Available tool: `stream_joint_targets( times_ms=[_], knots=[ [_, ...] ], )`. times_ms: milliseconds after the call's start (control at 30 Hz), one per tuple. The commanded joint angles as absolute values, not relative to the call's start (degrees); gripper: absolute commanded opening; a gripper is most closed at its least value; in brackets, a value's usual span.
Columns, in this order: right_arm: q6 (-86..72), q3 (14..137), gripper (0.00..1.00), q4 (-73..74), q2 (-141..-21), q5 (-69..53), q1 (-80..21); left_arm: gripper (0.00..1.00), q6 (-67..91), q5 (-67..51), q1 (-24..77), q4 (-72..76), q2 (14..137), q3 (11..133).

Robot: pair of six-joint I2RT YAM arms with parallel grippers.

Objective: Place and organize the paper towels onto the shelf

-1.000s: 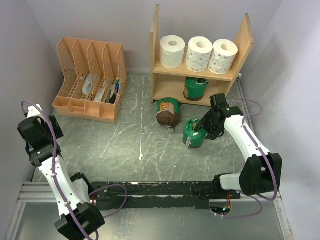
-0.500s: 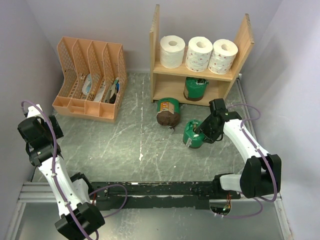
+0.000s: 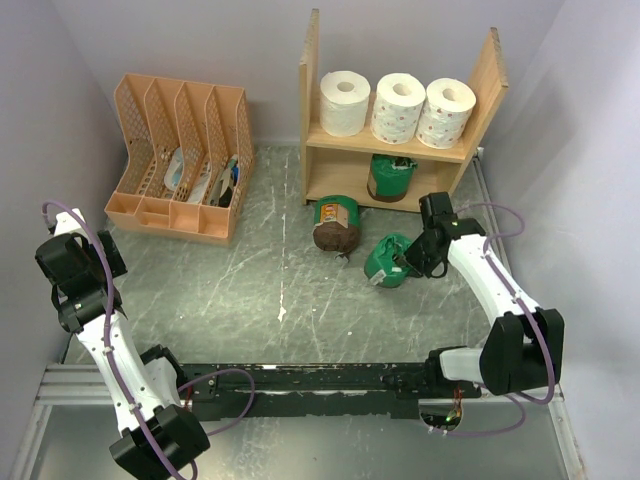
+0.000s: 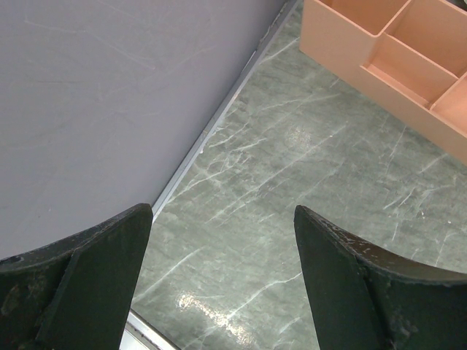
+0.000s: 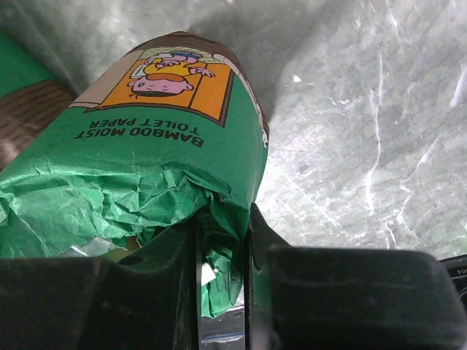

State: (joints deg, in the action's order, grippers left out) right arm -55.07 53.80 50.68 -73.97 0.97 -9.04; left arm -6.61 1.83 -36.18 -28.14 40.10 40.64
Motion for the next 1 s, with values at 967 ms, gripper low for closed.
stream_joint_targets(
  times_ms=[967],
  knots=[
    [-69.8,73.7,0.00,52.3,-77.4,1.0,5.7,0.91,-6.6,1.5,-36.9,-27.7,39.5,41.5]
  ],
)
